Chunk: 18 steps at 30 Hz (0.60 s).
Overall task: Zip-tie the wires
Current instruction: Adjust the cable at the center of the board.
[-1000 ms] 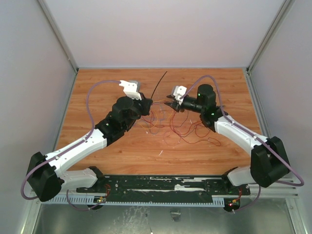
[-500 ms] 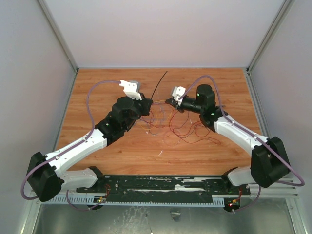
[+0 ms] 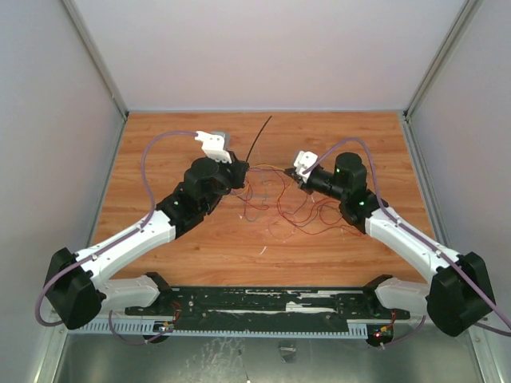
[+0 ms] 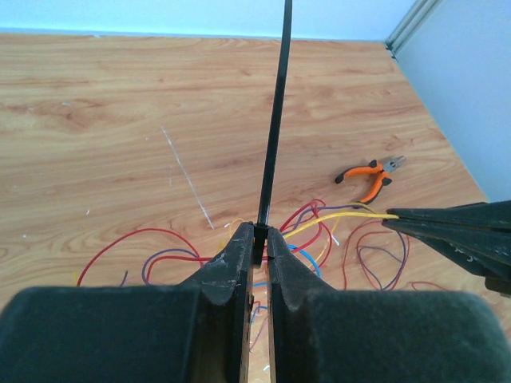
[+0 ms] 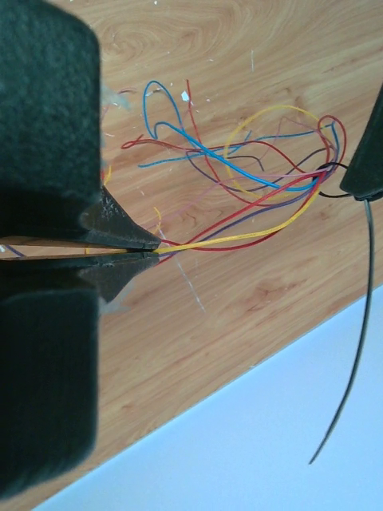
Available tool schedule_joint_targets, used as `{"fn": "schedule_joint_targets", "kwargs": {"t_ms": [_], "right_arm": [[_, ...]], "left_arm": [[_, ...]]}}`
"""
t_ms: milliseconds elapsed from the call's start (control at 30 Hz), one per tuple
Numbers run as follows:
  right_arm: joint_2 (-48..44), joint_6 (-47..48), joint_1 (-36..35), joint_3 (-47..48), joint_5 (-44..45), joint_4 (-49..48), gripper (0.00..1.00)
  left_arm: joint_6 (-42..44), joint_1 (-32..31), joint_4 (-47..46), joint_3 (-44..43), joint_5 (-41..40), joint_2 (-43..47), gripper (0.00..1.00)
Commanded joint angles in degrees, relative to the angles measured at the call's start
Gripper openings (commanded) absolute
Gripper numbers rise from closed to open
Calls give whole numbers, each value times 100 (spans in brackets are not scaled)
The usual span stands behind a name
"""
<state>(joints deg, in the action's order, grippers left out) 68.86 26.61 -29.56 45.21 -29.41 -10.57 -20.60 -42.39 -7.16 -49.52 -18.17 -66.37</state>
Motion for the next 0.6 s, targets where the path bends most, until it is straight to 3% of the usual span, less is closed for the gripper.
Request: {"fn": "schedule_joint_targets", "kwargs": {"t_ms": [0, 300, 400, 567], "right_arm": [[-370, -222, 11, -273, 399, -12, 0], [-518, -354, 43, -356, 529, -15, 0], [-415, -380, 39, -211, 182, 170, 27], [-405, -737, 34, -90, -74, 257, 37]], "left_arm": [[77, 62, -117, -71, -66, -42, 0], [56, 64, -112, -76, -46, -54, 0], [71, 60, -83, -93, -58, -30, 0], [93, 62, -30, -111, -72, -4, 0]]}}
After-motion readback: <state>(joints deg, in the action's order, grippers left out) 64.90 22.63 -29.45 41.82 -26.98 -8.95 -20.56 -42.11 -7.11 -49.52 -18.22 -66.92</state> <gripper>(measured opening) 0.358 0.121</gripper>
